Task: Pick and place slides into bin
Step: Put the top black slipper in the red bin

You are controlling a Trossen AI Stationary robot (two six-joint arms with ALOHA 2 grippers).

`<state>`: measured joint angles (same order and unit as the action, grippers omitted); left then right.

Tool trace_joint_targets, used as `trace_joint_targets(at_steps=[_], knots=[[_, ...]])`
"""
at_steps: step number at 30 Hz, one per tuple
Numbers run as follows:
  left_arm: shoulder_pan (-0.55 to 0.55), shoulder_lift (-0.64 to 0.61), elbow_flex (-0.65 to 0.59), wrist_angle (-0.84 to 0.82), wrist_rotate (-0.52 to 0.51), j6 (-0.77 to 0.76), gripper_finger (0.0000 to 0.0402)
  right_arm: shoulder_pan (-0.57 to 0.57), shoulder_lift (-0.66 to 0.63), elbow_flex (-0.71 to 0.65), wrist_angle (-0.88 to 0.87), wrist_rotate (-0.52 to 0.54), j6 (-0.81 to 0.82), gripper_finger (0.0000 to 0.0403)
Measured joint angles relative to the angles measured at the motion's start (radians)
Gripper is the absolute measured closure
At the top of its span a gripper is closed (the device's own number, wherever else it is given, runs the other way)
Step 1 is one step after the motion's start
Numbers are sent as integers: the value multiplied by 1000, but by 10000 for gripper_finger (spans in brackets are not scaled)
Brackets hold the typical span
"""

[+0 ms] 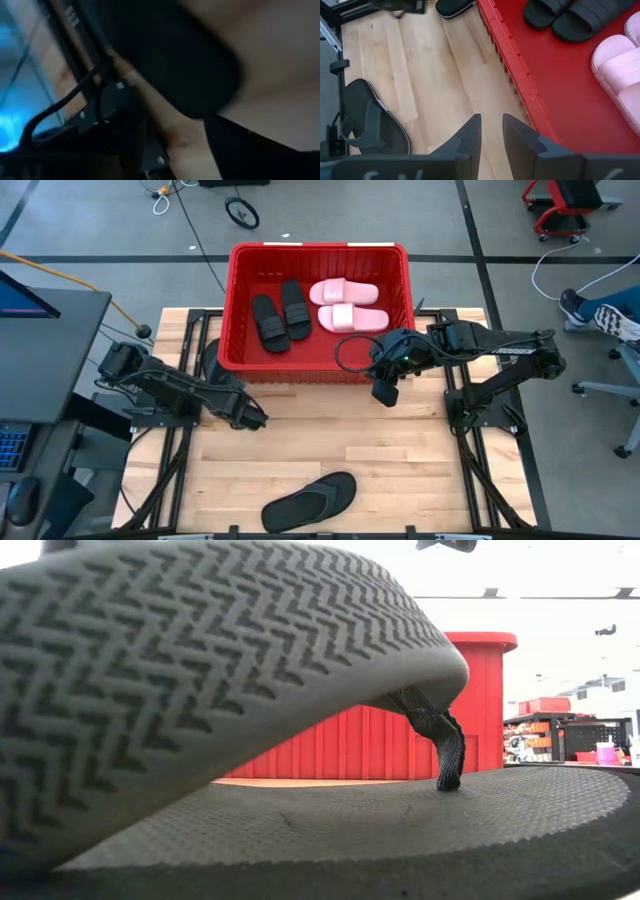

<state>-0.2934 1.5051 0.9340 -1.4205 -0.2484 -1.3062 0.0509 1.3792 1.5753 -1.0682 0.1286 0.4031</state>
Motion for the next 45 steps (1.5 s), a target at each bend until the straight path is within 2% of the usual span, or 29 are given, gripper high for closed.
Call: trace_joint_targets(at_steps=[4, 9, 14, 19, 25, 32, 37, 43, 45], knots=[[63, 0, -127, 88, -15, -70, 164, 0, 0, 0, 0, 0, -12, 317], [138, 0, -243, 221, -102, -71, 171, 0, 0, 0, 0, 0, -13, 317], [206, 0, -254, 205, -219, -70, 202, 0, 0, 0, 0, 0, -4, 317], [264, 0, -258, 188, -261, -35, 221, 0, 0, 0, 1, 0, -4, 317], [333, 0, -283, 199, -322, -2, 212, 0, 0, 0, 1, 0, -3, 317], [380, -4, -368, 385, -328, 12, 202, 0, 0, 0, 1, 0, -3, 317], [380, -3, -384, 393, -325, -16, 253, 0, 0, 0, 1, 0, -3, 317], [380, 1, -389, 343, -273, 26, 383, 0, 0, 0, 1, 0, -2, 317], [374, 1, -377, 341, -231, 44, 387, 0, 0, 0, 1, 0, -2, 317]])
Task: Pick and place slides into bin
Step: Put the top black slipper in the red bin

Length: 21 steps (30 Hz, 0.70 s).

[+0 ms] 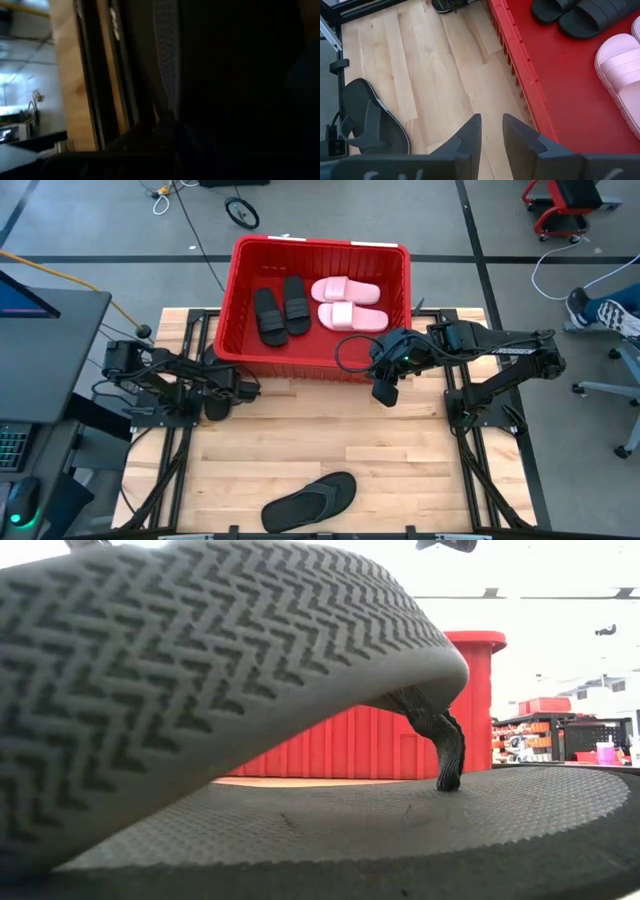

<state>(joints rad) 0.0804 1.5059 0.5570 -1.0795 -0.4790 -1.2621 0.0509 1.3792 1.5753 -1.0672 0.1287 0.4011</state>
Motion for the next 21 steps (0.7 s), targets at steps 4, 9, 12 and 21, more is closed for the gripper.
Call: trace_joint_targets(at_steps=[4, 9, 12, 21], knots=[[-54, 0, 73, -14, 107, 78, 393, 0, 0, 0, 0, 0, 0, 317], [-160, 0, 243, -131, 176, 101, 396, 0, 0, 0, 1, 0, 1, 317], [-228, 0, 386, -231, 227, 104, 396, 0, 0, 0, 1, 0, 1, 317], [-407, 0, 924, -462, 301, 46, 397, 0, 0, 0, 1, 0, 0, 317]])
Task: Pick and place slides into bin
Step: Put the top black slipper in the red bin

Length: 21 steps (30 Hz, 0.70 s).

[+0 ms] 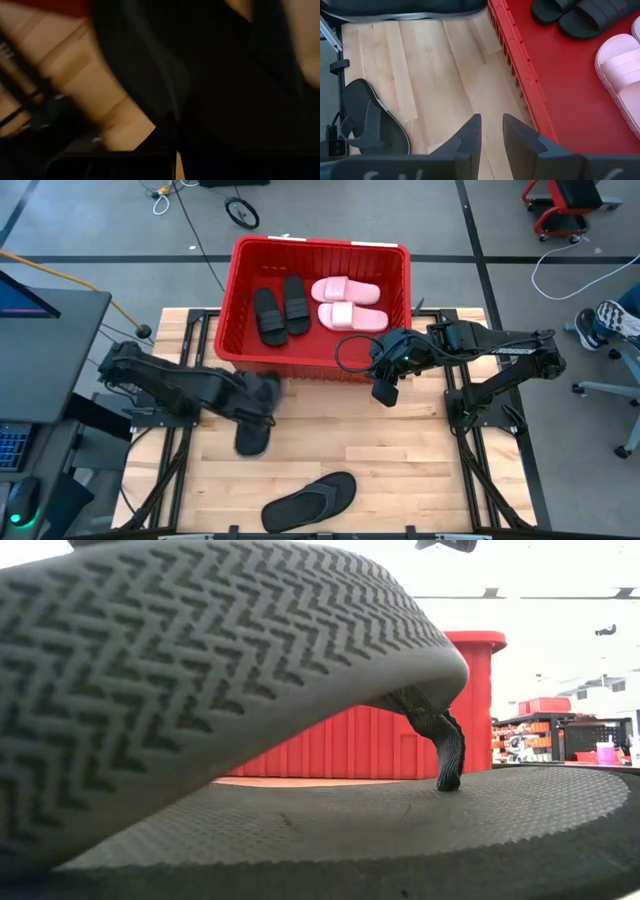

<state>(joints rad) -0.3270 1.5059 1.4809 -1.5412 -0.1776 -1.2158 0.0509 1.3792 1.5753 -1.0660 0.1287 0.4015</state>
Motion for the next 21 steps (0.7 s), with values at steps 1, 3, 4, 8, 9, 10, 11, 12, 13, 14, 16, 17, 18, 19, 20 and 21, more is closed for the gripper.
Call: trace_joint_targets(at_steps=[1, 3, 4, 8, 9, 10, 11, 12, 13, 14, 16, 17, 18, 19, 20, 21], knots=[[-17, 0, 63, -5, -17, -6, 397, 0, 0, 0, 0, 0, 0, 317], [-51, 0, 190, -4, -78, -7, 397, 0, 0, 0, 0, 0, 0, 317], [-67, 0, 247, -3, -123, -4, 397, 0, 0, 0, 0, 0, -1, 317], [-97, -1, 427, -4, -365, 112, 397, 0, 0, 0, 0, 0, -10, 317], [-94, -1, 459, -11, -422, 174, 397, 0, 0, 0, 0, 1, -10, 317], [-83, -1, 486, -21, -468, 249, 397, 0, 0, 0, 0, 1, -10, 317], [-65, -1, 505, -26, -502, 347, 397, 0, 0, 0, 0, 1, -10, 317], [-40, -2, 518, -27, -525, 450, 397, 0, 0, 0, 1, 1, -10, 317], [-9, -2, 526, -26, -541, 563, 397, 0, 0, 0, 1, 1, -10, 317], [27, -2, 528, -26, -550, 677, 397, 0, 0, 0, 1, 1, -11, 317], [114, 0, 527, -20, -556, 876, 397, 0, 0, 0, 1, 1, -10, 317], [163, 0, 522, -5, -557, 956, 397, 0, 0, 0, 2, 1, -7, 317], [217, 0, 515, 20, -557, 1023, 397, 0, 0, 0, 1, 1, -3, 317], [272, 0, 505, 59, -557, 1080, 397, 0, 0, 0, 2, 1, -3, 317], [327, 0, 494, 104, -554, 1132, 397, 0, 0, 0, 2, 1, -2, 317], [386, 1, 481, 143, -541, 1186, 397, 0, 0, 0, 4, 1, -2, 317]])
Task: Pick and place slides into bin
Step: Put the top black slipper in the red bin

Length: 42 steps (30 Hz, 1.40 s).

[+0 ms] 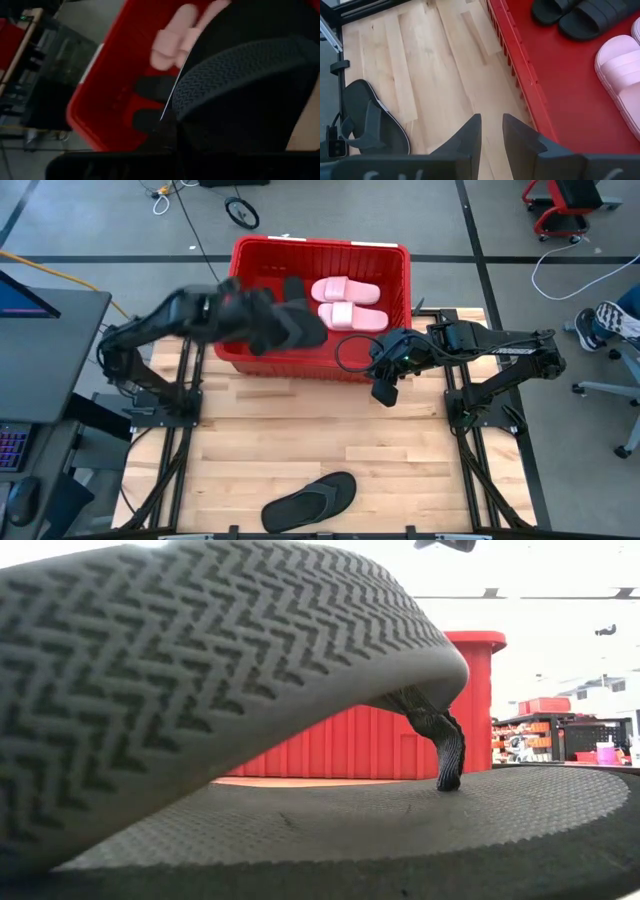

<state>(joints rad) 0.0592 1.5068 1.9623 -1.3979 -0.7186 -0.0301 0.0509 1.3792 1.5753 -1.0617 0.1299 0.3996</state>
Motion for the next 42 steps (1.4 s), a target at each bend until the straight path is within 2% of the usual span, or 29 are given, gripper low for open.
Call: trace_joint_targets(at_steps=[2, 7, 13, 21, 24, 28, 34, 42], knots=[[109, 0, -33, 88, 59, 107, 397, 0, 0, 0, 6, 0, 0, 317], [325, 0, -209, 361, 333, 305, 397, 0, 0, 0, 24, 0, 9, 317], [443, 1, -492, 608, 458, 457, 397, 0, 0, 0, 38, 0, 27, 317], [514, 0, -805, 865, 471, 468, 397, 0, 0, 0, 40, 0, 28, 317], [537, 0, -902, 974, 510, 453, 397, 0, 0, 0, 40, 0, 28, 317], [555, 0, -1003, 1101, 551, 352, 394, 0, 0, 0, 40, 0, 39, 317], [562, 0, -1084, 1170, 550, 305, 338, 0, 0, 0, 40, 0, 71, 317], [562, 0, -1077, 1165, 499, 297, 257, 0, 0, 0, 40, 0, 72, 317]])
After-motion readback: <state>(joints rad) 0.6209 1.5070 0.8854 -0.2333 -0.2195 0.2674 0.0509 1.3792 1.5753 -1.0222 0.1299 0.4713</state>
